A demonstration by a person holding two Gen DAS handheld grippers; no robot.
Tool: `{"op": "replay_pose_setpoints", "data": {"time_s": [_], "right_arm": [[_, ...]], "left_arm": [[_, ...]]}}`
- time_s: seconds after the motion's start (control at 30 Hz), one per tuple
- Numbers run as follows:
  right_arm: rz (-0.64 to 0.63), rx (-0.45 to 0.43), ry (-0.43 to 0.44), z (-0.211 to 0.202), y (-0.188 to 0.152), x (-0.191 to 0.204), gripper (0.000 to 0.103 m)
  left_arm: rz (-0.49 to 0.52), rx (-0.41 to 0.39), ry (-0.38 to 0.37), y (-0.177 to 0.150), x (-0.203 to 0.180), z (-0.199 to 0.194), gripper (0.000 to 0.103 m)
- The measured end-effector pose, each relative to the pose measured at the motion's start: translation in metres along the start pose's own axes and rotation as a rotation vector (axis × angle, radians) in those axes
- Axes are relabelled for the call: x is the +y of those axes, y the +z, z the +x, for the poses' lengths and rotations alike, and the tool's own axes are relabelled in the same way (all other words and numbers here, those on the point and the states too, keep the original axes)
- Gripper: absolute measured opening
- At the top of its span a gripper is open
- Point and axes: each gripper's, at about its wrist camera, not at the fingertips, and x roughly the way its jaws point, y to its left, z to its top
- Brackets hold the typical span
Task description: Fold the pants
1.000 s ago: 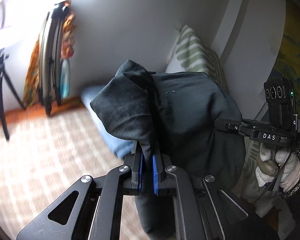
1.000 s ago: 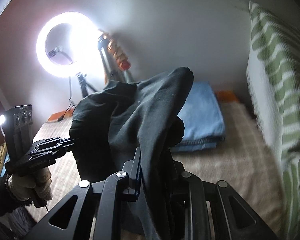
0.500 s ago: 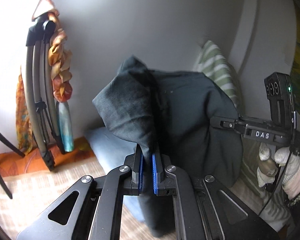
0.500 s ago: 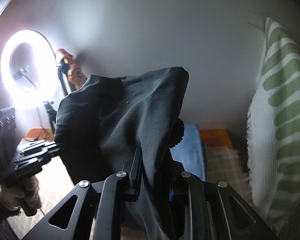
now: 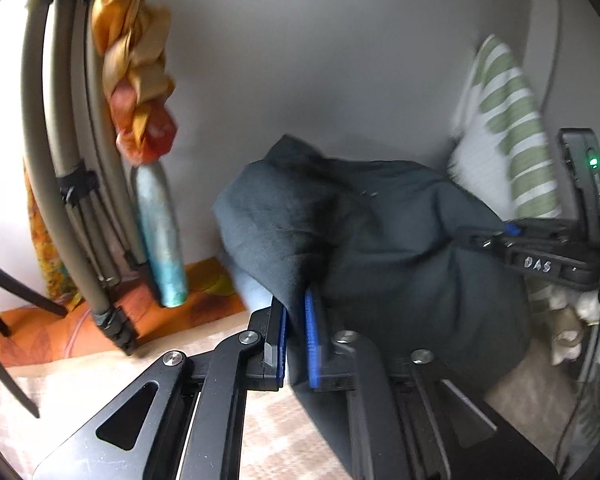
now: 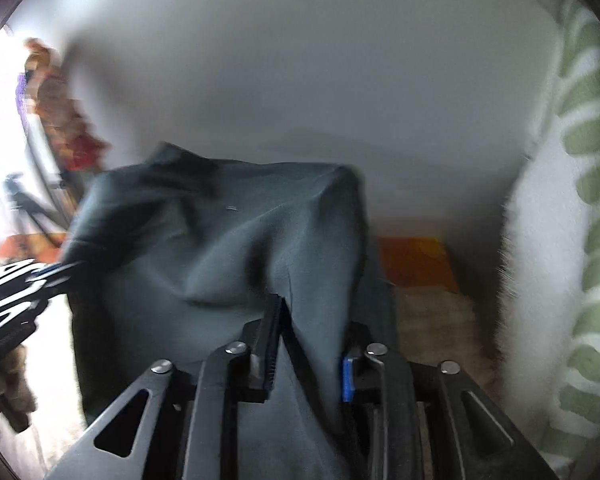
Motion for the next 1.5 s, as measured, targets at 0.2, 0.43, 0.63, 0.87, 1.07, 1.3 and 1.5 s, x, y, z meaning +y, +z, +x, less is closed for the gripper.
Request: {"op": "replay_pose_setpoints", "data": {"time_s": [0.2,0.43,0.63,0.87,1.07,1.3,1.5], "right_arm": [[0.045,-0.007,-0.102,-0.002,-0.005,-0.012,0.040],[0.081,-0.054,-0.105,-0.024,-0.015,-0.007,0.062],[0.079,-0.091,-0.106,-0.053,-0.028,0.004,0.074],[0.053,-0.142,-0.107,-0.103,-0.041,0.032,0.085],[0.011,-0.190,-0.120,-0.148,-0.055,0.064,0.095],[0.019,-0.229,-0.093,-0.197,-0.087,0.098,0.100],[0.016,-0.237,-0.139,-0.235,-0.125,0.124,0.103]], "left_arm": [[0.029,0.002,0.037,-0.002,-0.001,-0.004,0.043],[0.024,-0.021,0.010,-0.008,0.006,-0.029,0.045],[0.025,-0.047,-0.006,-0.011,-0.002,-0.063,0.057],[0.044,-0.089,-0.003,-0.019,-0.008,-0.115,0.064],[0.052,-0.134,0.011,-0.033,-0.012,-0.169,0.072],[0.072,-0.161,0.014,-0.064,-0.019,-0.229,0.077],[0.063,-0.178,-0.007,-0.096,-0.025,-0.273,0.080]]}}
